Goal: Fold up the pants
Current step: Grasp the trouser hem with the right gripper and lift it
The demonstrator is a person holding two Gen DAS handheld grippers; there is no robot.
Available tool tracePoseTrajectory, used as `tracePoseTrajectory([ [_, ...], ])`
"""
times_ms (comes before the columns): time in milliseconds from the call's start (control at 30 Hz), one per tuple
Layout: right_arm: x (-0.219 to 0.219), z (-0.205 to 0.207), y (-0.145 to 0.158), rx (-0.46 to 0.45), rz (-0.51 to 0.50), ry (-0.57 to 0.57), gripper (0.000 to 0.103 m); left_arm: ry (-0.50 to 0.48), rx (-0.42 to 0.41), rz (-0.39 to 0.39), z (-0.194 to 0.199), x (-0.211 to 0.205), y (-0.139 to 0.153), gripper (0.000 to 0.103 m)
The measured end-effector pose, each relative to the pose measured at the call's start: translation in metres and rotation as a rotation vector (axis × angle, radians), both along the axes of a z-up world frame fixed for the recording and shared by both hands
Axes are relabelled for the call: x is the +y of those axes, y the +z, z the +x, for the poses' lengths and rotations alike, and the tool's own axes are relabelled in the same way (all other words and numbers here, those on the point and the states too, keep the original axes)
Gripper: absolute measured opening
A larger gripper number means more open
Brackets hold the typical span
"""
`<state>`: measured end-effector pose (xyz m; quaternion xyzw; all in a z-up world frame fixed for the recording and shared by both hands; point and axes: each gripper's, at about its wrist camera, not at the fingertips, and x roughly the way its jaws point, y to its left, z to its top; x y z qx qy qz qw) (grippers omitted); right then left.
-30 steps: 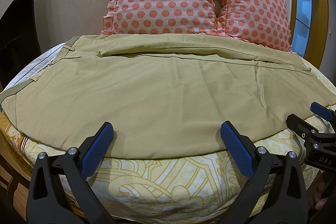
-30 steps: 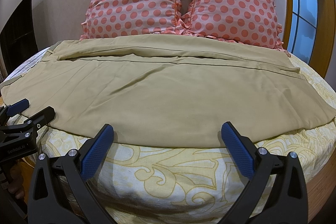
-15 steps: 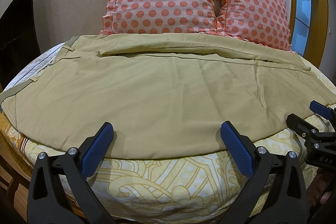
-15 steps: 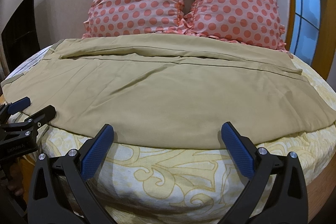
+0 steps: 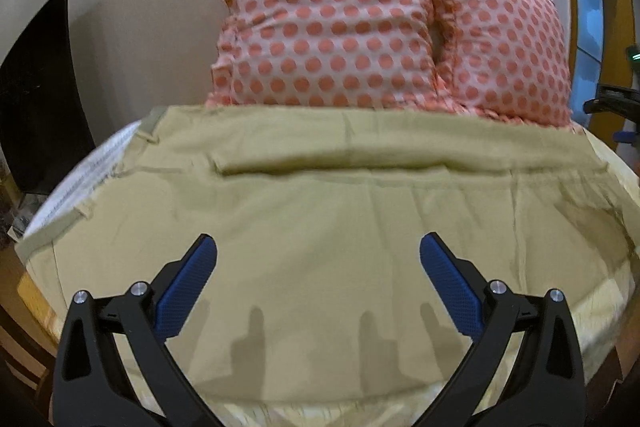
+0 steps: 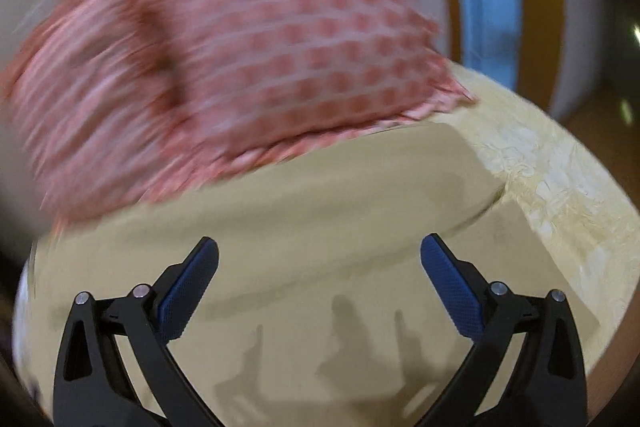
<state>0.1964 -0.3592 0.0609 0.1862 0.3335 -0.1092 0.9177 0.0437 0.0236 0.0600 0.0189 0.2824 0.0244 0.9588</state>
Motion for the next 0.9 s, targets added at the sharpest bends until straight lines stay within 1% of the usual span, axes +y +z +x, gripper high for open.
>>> tracePoseTrajectory([
  [33,-0.018,0.034,-0.004,0.047,0.044,-0.062,0.090,0.004,-0.005,-0.006,0.006,0.001,0.004,0.101],
  [67,-0.033,0.058,-0.009,0.085,0.081,-0.113,0.079,0.008,-0.007,-0.013,0.011,0.002,0.008,0.101],
  [100,-0.044,0.071,-0.014,0.108,0.106,-0.150,0.073,0.013,-0.007,-0.021,0.016,0.003,0.010,0.101],
  [167,-0.064,0.111,-0.028,0.162,0.162,-0.244,0.073,0.019,-0.004,-0.029,0.022,0.003,0.011,0.101],
  [233,-0.077,0.143,-0.041,0.202,0.182,-0.325,0.073,0.027,0.000,-0.025,0.028,0.004,0.010,0.101],
  [333,-0.083,0.170,-0.057,0.263,0.154,-0.394,0.073,0.037,0.017,-0.012,0.037,0.005,0.006,0.101],
  [367,-0.083,0.182,-0.068,0.317,0.105,-0.419,0.073,0.040,0.024,-0.010,0.040,0.006,0.004,0.101],
  [400,-0.082,0.187,-0.071,0.329,0.063,-0.425,0.068,0.042,0.032,-0.008,0.044,0.007,0.002,0.101],
  [433,-0.078,0.190,-0.072,0.323,-0.005,-0.428,0.063,0.044,0.037,-0.005,0.046,0.008,0.001,0.101],
  [467,-0.074,0.190,-0.076,0.302,-0.044,-0.417,0.058,0.045,0.039,-0.004,0.047,0.009,0.000,0.101],
  [533,-0.074,0.183,-0.080,0.240,-0.045,-0.396,0.033,0.046,0.039,-0.005,0.049,0.012,0.000,0.101],
  [567,-0.079,0.178,-0.082,0.210,-0.026,-0.388,0.012,0.045,0.036,-0.008,0.050,0.013,0.001,0.101],
  [600,-0.086,0.172,-0.084,0.182,0.017,-0.378,0.007,0.042,0.032,-0.013,0.051,0.016,0.002,0.101],
  [633,-0.095,0.164,-0.086,0.145,0.079,-0.367,0.004,0.038,0.028,-0.019,0.050,0.018,0.003,0.101],
  [700,-0.113,0.139,-0.090,0.043,0.232,-0.335,0.003,0.030,0.023,-0.041,0.050,0.022,0.006,0.101],
  [733,-0.119,0.122,-0.088,-0.010,0.281,-0.310,0.003,0.025,0.018,-0.060,0.049,0.026,0.008,0.101],
  [767,-0.124,0.113,-0.083,-0.046,0.316,-0.290,0.003,0.018,0.014,-0.080,0.048,0.030,0.010,0.101],
  [833,-0.126,0.075,-0.075,-0.138,0.392,-0.237,0.002,0.006,-0.002,-0.130,0.045,0.041,0.015,0.101],
  [867,-0.127,0.043,-0.071,-0.196,0.433,-0.207,0.002,0.003,-0.010,-0.143,0.044,0.044,0.017,0.101],
  [900,-0.128,0.020,-0.069,-0.235,0.463,-0.188,0.002,0.002,-0.022,-0.159,0.042,0.050,0.020,0.101],
])
